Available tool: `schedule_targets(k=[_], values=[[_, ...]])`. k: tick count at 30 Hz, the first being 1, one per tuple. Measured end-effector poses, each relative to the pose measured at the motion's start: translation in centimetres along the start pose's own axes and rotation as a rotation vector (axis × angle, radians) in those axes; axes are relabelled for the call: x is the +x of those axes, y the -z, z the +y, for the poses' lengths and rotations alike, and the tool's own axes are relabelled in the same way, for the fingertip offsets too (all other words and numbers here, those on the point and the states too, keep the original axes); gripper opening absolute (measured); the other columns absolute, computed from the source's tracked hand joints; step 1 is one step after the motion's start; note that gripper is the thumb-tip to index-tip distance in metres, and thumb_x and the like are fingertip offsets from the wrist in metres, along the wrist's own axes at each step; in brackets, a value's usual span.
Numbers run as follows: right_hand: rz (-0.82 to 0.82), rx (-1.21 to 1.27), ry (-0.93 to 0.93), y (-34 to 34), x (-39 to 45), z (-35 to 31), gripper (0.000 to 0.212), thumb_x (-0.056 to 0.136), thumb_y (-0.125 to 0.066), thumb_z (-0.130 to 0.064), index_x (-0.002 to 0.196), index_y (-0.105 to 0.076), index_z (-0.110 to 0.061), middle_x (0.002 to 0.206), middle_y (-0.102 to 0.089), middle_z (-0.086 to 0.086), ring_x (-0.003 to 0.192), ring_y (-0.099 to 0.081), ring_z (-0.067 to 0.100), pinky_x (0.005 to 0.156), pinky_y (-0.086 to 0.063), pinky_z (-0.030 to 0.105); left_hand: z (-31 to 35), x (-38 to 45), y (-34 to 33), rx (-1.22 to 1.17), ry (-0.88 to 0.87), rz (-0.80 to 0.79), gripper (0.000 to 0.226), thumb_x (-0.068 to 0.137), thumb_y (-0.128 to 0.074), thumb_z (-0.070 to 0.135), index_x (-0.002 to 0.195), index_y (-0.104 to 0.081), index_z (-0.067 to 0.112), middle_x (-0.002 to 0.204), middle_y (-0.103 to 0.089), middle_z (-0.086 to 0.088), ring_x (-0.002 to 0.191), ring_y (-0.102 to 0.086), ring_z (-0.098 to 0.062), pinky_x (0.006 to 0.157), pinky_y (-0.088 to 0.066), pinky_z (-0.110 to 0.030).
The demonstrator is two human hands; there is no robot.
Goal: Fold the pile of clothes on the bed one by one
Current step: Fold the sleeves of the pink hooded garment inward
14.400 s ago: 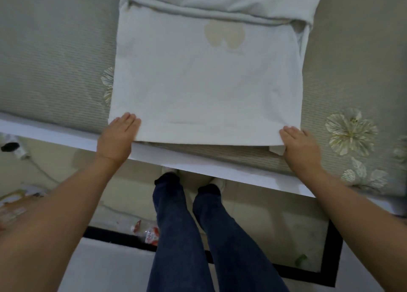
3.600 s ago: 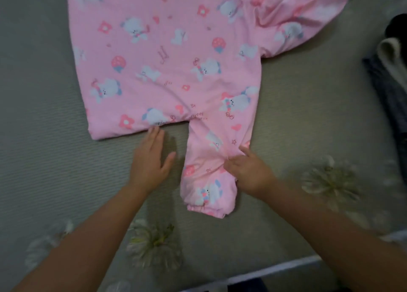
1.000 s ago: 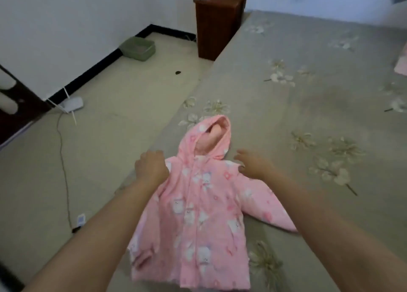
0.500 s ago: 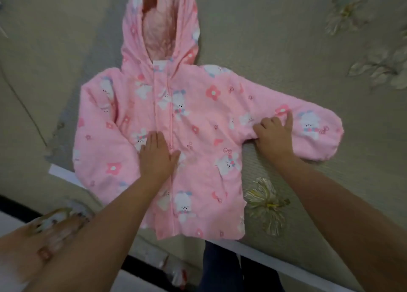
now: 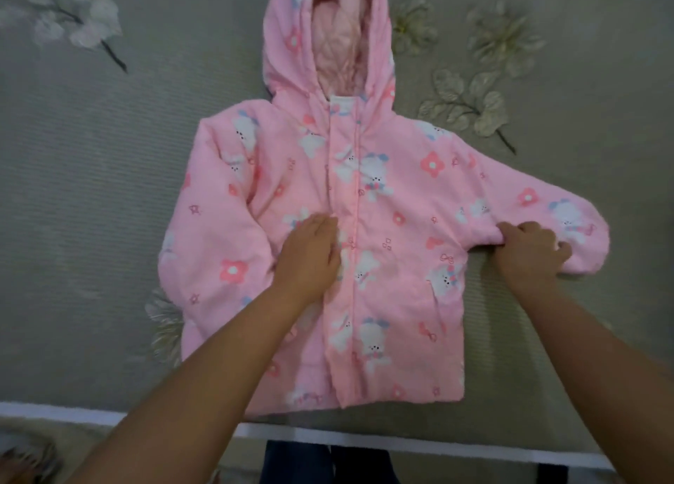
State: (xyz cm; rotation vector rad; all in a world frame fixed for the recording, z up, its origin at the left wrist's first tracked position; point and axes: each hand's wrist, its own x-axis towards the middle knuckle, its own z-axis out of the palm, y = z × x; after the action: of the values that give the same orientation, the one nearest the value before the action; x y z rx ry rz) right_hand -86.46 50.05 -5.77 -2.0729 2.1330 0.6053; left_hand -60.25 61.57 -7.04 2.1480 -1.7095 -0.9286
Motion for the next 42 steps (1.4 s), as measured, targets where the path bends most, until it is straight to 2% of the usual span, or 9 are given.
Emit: schedule_targets(k=[7,12,14,17,22,26,30,35,42], values=[[0.034,0.564,-0.472,-1.8,-1.9,4.3,0.04,0.095,-0.042,-0.022,0.111,-0.051,0.014,0.115,-0.051,0.037,0.106,-0.051,0.045,0.085,-0.04,0.042,1.8,-1.5,2.2,0.228,-0.352,0.302,0.037,0.065,-0.034,-0.006,0.077,-0.069,-0.008,0.092,-0.067,-0.027,0.09,-0.062,-0.049,0.074,-0.049,-0.057],[-0.001,0.927,-0.677,-2.7,-1.2,3.7,0.048,0.095,-0.041,-0.028,0.115,-0.052,0.014,0.123,-0.051,0.034,0.114,-0.049,0.041,0.087,-0.034,0.034,-1.5,-2.4,4.7,0.617,-0.105,-0.158,0.042,0.084,-0.044,-0.001,0.122,-0.056,0.009,0.141,-0.04,-0.017,0.135,-0.024,-0.04,0.11,-0.018,-0.048],[0.011,0.982,-0.751,-3.0,-0.4,3.4,0.05,0.092,-0.045,-0.031,0.119,-0.051,0.011,0.126,-0.051,0.031,0.116,-0.049,0.04,0.091,-0.037,0.036,-1.7,-2.2,5.8,0.697,-0.258,-0.174,0.035,0.077,-0.039,0.007,0.093,-0.07,0.003,0.107,-0.064,-0.02,0.112,-0.053,-0.043,0.096,-0.037,-0.055],[0.027,1.064,-0.878,-3.2,0.8,3.3,0.052,0.091,-0.049,-0.035,0.122,-0.051,0.007,0.128,-0.052,0.025,0.117,-0.05,0.035,0.093,-0.039,0.035,-0.6,-0.9,7.3,0.519,-0.351,-0.052,0.024,0.068,-0.047,0.005,0.07,-0.07,-0.003,0.07,-0.066,-0.018,0.074,-0.064,-0.04,0.074,-0.05,-0.046],[0.004,1.245,-1.028,-3.5,1.7,3.9,0.054,0.087,-0.058,-0.035,0.124,-0.05,0.003,0.129,-0.055,0.015,0.117,-0.053,0.027,0.089,-0.041,0.029,4.8,5.8,7.2,0.152,-0.153,0.206,0.02,0.079,-0.054,0.0,0.094,-0.066,-0.007,0.091,-0.062,-0.028,0.093,-0.055,-0.041,0.082,-0.031,-0.036],[0.049,1.472,-1.068,-3.2,2.7,4.8,0.053,0.08,-0.067,-0.022,0.123,-0.05,0.003,0.124,-0.056,0.011,0.109,-0.057,0.024,0.088,-0.046,0.026,6.7,9.5,3.7,0.236,0.015,0.351,0.023,0.088,-0.053,0.016,0.102,-0.062,0.001,0.111,-0.056,-0.021,0.11,-0.045,-0.033,0.085,-0.029,-0.038],[0.322,1.49,-0.67,-0.6,2.5,4.1,0.024,0.083,-0.059,-0.005,0.103,-0.059,0.009,0.094,-0.058,0.011,0.085,-0.05,0.016,0.072,-0.039,0.022,5.4,10.4,1.2,0.335,0.18,0.325,0.027,0.088,-0.052,0.02,0.108,-0.055,0.002,0.113,-0.05,-0.023,0.108,-0.043,-0.034,0.079,-0.031,-0.042],[0.583,1.076,0.15,3.8,-1.1,-1.7,0.006,0.073,-0.061,0.004,0.074,-0.061,0.01,0.075,-0.057,0.021,0.064,-0.047,0.016,0.059,-0.032,0.028,3.6,8.9,1.6,-0.006,0.134,0.274,0.017,0.087,-0.053,0.009,0.094,-0.055,-0.006,0.095,-0.059,-0.025,0.091,-0.053,-0.036,0.074,-0.032,-0.034],[0.243,0.257,0.82,0.4,-5.0,-9.8,0.038,0.059,-0.083,-0.014,0.096,-0.073,-0.016,0.11,-0.069,0.0,0.103,-0.064,0.019,0.088,-0.041,0.061,-4.2,2.4,9.4,-0.089,0.494,0.788,0.03,0.087,-0.04,-0.001,0.115,-0.048,-0.01,0.115,-0.055,-0.027,0.105,-0.051,-0.039,0.088,-0.032,-0.036]])
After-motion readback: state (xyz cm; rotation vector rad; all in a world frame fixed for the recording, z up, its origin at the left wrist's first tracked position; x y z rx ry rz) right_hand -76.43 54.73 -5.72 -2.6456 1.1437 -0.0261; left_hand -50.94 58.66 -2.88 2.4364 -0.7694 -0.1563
